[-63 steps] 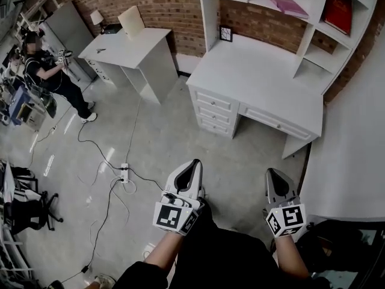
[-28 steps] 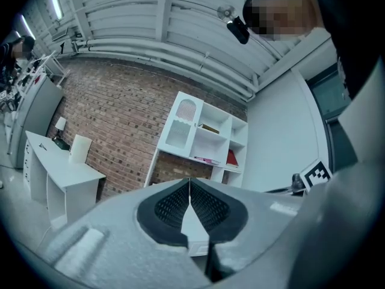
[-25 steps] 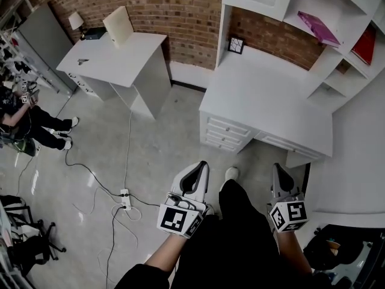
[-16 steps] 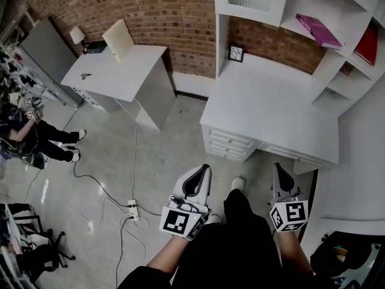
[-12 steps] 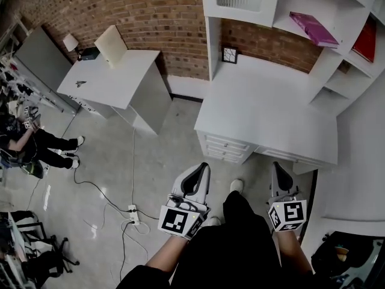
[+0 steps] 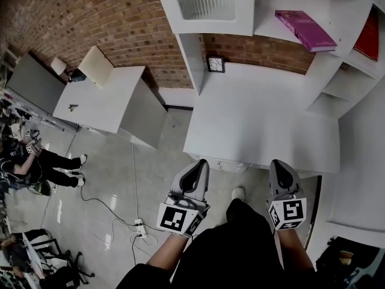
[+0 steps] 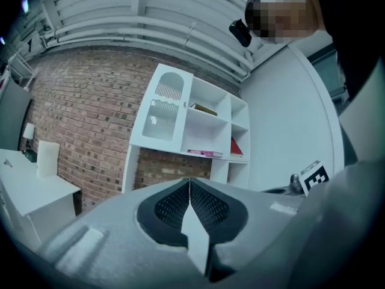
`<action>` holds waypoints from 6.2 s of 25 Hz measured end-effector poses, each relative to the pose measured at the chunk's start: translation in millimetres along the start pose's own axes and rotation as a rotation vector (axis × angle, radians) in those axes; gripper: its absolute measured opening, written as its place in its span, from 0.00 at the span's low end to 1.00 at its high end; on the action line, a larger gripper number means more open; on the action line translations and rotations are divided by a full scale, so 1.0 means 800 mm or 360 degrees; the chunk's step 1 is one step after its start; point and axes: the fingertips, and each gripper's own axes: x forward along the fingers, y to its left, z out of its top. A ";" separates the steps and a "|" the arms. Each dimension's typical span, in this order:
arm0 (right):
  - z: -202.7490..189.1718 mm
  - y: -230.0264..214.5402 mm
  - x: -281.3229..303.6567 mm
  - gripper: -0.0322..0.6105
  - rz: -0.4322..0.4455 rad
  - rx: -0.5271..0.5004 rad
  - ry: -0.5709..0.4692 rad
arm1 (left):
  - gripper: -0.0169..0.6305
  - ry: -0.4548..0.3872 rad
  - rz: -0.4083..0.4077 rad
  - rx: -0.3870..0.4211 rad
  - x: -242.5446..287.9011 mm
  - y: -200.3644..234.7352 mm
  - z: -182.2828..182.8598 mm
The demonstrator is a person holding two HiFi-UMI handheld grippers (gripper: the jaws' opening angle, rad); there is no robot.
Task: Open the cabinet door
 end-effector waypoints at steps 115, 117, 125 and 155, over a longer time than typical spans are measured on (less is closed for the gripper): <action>0.277 -0.167 0.327 0.05 0.0041 0.0184 -0.0356 | 0.18 -0.0731 -0.0181 0.0379 0.514 0.028 0.485; 0.282 -0.163 0.324 0.05 0.0090 0.0179 -0.0388 | 0.17 -0.0732 -0.0172 0.0365 0.511 0.028 0.484; 0.276 -0.149 0.346 0.10 0.0294 0.0175 -0.0339 | 0.17 -0.0734 -0.0216 0.0314 0.501 0.026 0.485; 0.234 -0.131 0.439 0.21 0.0496 -0.0109 -0.0145 | 0.17 -0.0682 -0.0201 0.0224 0.486 0.026 0.481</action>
